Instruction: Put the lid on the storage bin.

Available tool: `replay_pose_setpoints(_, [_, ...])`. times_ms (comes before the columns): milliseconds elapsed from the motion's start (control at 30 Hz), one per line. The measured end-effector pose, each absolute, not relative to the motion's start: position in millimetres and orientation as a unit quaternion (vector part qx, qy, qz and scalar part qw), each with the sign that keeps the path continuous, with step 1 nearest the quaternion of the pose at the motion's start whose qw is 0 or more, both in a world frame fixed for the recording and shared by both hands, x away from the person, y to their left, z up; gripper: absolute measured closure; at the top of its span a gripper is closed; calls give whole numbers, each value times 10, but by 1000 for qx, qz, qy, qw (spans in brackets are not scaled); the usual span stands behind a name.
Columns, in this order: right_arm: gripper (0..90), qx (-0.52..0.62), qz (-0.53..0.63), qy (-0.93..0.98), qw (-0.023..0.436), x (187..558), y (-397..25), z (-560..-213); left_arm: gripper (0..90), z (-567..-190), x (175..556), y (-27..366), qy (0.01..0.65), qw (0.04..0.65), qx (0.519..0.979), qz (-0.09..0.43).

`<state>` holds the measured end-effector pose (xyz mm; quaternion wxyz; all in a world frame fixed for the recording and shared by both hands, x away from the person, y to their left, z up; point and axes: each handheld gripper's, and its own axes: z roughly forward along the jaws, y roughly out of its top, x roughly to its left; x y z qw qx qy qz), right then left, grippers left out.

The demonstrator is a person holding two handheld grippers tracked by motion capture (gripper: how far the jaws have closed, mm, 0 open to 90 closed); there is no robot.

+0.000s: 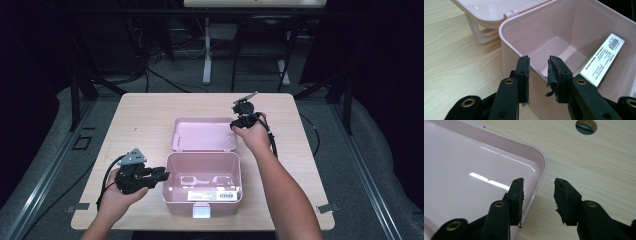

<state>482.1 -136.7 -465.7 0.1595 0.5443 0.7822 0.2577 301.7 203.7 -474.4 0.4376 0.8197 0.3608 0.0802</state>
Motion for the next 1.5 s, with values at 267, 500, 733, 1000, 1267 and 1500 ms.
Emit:
replay_pose_setpoints(267, [656, 565, 264, 769, 143, 4871, -1331, -4719, 702, -4745, 3017, 2037, 361, 438, 820, 81])
replay_pose_setpoints(500, [702, 581, 258, 759, 140, 4909, -1299, -4751, 702, -4745, 3018, 2038, 361, 438, 820, 80])
replay_pose_setpoints(733, [744, 593, 255, 752, 135, 4929, -1304, -4770, 703, -4744, 3016, 2035, 362, 438, 819, 81])
replay_pose_setpoints(1000, [798, 608, 259, 741, 120, 4943, -1315, -4770, 702, -4746, 3018, 2036, 362, 438, 819, 80])
replay_pose_setpoints(1267, [807, 608, 260, 740, 124, 4938, -1312, -4755, 702, -4745, 3018, 2035, 362, 438, 819, 80])
replay_pose_setpoints(1500, [816, 606, 261, 739, 134, 4917, -1299, -4704, 700, -4745, 3018, 2036, 362, 438, 819, 80])
